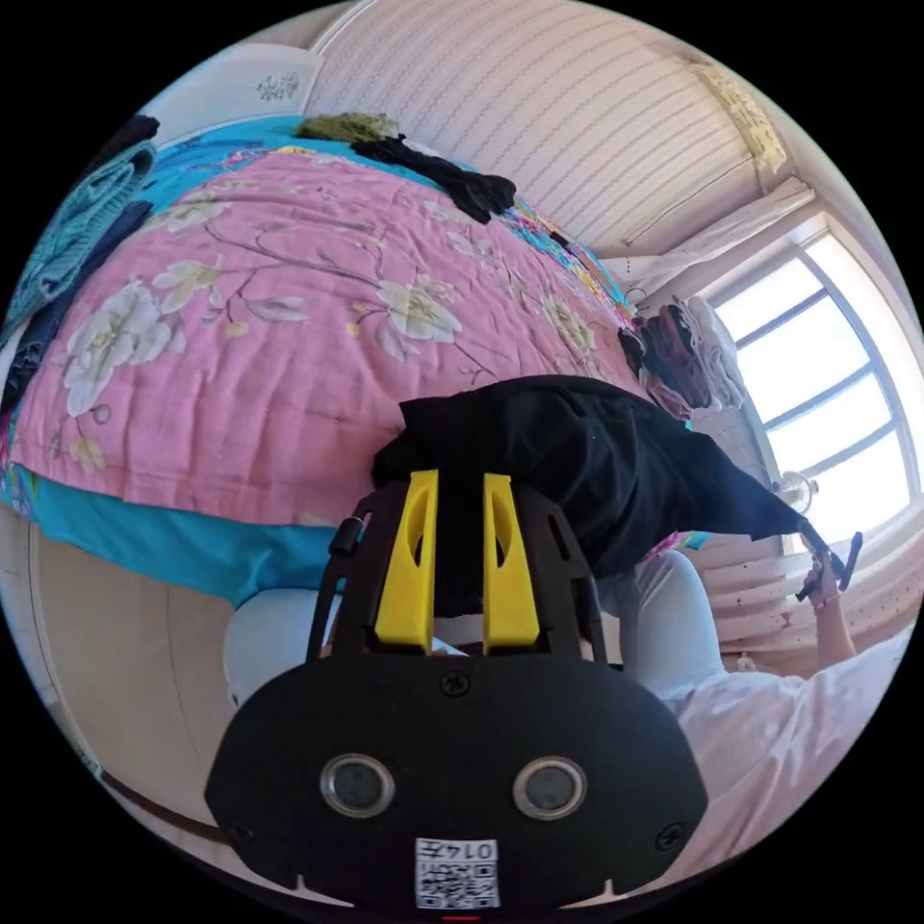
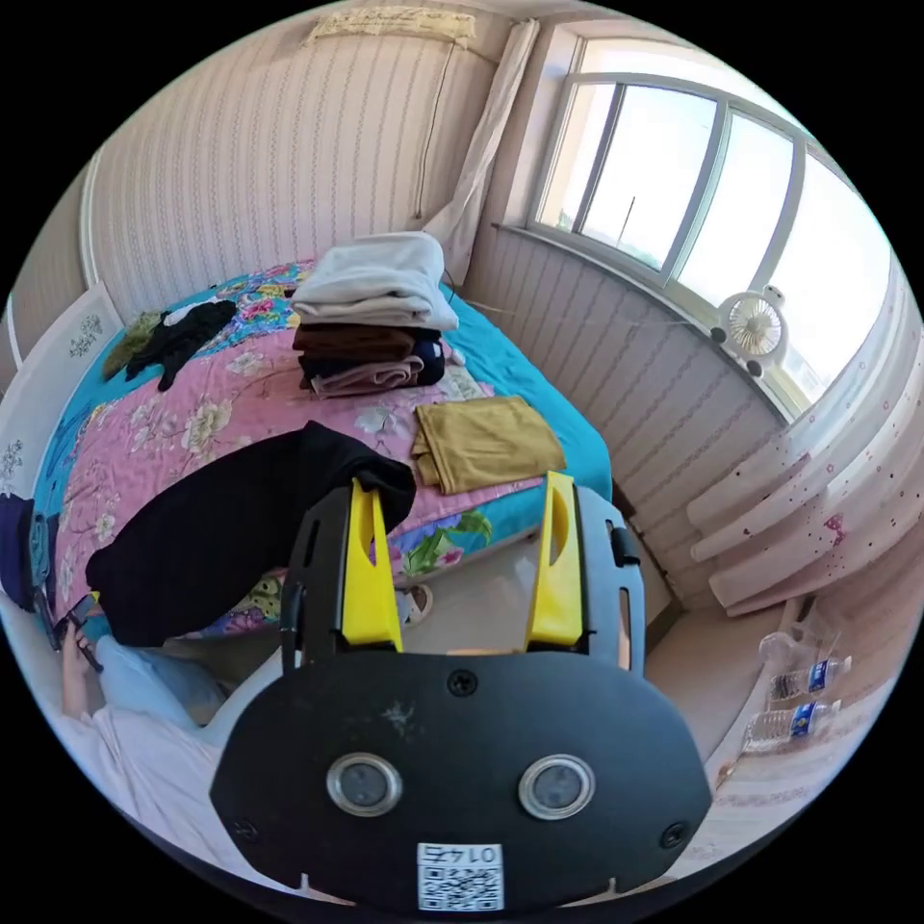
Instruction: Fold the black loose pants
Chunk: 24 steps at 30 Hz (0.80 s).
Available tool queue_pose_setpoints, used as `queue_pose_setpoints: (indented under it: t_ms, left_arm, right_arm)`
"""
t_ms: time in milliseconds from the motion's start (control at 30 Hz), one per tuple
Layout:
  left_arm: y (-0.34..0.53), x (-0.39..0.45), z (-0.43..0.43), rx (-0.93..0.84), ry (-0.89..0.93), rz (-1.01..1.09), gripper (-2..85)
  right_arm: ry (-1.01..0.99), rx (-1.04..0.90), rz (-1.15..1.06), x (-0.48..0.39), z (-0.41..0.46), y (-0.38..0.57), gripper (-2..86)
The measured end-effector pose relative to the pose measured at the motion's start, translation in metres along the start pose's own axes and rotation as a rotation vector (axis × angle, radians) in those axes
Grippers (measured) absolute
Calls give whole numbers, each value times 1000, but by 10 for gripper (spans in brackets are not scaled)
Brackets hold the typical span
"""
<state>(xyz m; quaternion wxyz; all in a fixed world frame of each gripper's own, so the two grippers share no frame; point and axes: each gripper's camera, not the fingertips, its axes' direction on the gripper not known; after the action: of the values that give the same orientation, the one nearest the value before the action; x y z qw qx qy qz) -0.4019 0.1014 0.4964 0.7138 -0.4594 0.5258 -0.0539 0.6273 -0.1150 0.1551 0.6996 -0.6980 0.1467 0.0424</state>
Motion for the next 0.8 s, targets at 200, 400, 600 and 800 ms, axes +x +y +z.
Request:
queue_pose_setpoints:
  t_ms: [200,400,600,800]
  left_arm:
    - [32,11,-32,58,36,100,-7]
    - [59,19,-65,188,-110,65,44]
    - [52,16,-29,-4,-26,-6,56]
    - [105,49,-79,15,151,171,-4]
  right_arm:
    - [-125,-81,61,26,-11,-25,205]
    - [-473,163,2,-22,-20,-69,158]
    - [-808,-21,-348,-221,55,-104,149]
    - [-987,-182,-883,-473,74,-90,154]
